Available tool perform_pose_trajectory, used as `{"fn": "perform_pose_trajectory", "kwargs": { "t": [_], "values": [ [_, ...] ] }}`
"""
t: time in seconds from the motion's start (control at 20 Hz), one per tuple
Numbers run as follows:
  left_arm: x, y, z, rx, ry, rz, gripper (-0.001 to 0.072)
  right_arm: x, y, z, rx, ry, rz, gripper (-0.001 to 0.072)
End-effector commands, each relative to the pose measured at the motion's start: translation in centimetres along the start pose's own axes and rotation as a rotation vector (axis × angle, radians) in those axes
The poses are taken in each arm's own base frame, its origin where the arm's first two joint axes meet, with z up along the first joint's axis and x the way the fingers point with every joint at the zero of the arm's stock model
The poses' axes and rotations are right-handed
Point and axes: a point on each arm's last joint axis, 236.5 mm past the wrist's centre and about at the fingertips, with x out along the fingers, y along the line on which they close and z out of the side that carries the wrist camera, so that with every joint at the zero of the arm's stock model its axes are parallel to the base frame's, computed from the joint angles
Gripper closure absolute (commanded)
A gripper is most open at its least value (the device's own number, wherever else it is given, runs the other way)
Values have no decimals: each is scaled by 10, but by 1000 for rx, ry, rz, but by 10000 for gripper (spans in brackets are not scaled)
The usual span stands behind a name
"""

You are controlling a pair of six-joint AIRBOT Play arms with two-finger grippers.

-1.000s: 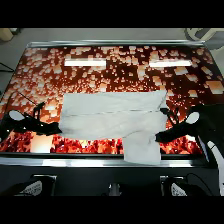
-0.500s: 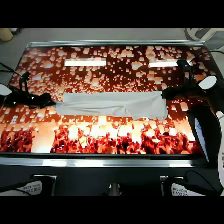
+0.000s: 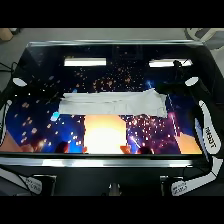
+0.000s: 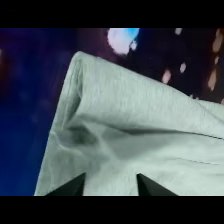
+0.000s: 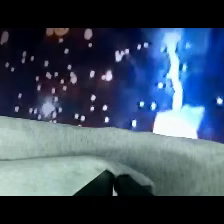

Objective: Fold the shirts.

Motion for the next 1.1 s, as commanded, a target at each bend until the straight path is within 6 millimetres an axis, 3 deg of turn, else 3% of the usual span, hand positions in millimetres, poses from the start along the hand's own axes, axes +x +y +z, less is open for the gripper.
{"fn": "perform_pose_trajectory", "kwargs": {
  "t": [0.0, 0.05, 0.1, 0.2, 0.3, 0.4, 0.55, 0.75, 0.9, 1.05],
  "values": [
    [12, -4, 2, -13, 20, -46, 169, 7, -2, -5, -20, 21, 24, 237],
    [3, -7, 7, 12, 12, -51, 168, -2, 2, -5, -80, 39, 46, 6],
    [-10, -10, 16, 22, -12, -57, 168, -15, 3, -7, -133, 70, 64, -7],
    [-42, -18, 32, 47, -74, -66, 170, -45, -31, -18, -129, 137, 20, -8],
    [-80, -32, 42, 77, -154, -75, 175, -68, -69, -40, -6, 205, 7, -8],
    [-112, -55, 39, 127, -209, -87, 177, -79, -86, -68, 75, 289, 44, -8],
    [-151, -97, 26, 221, -274, -111, 177, -66, -85, -95, 137, 380, 109, -8],
    [-185, -157, -6, 369, -330, -154, 177, -35, -66, -100, 241, 385, 196, -8],
    [-196, -192, -30, 448, -340, -188, 178, -15, -45, -91, 269, 351, 251, -8],
    [-189, -214, -50, 500, -313, -215, 178, -1, -25, -83, 259, 326, 275, -8]
  ]
}}
